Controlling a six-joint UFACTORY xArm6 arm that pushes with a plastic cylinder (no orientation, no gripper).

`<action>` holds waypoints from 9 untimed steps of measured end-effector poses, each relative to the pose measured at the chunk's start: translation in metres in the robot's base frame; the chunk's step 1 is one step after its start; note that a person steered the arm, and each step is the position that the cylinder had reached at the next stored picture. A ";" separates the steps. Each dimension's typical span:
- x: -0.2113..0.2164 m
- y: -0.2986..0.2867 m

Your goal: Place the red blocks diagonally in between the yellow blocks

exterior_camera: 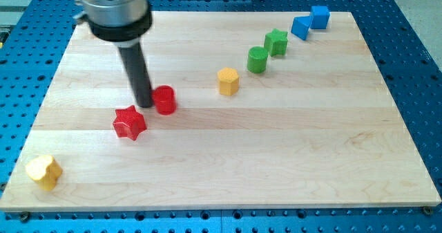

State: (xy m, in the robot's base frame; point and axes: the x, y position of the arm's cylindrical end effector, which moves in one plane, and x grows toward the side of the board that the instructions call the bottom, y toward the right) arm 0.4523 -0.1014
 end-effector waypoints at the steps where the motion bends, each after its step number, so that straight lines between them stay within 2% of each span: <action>1: 0.011 0.044; 2: 0.033 0.042; 3: 0.078 0.055; 4: 0.034 0.038; 5: 0.021 -0.031; 6: 0.045 -0.057; 7: 0.053 -0.054; 8: 0.075 0.000; 9: 0.099 0.106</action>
State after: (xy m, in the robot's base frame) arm 0.5512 0.0049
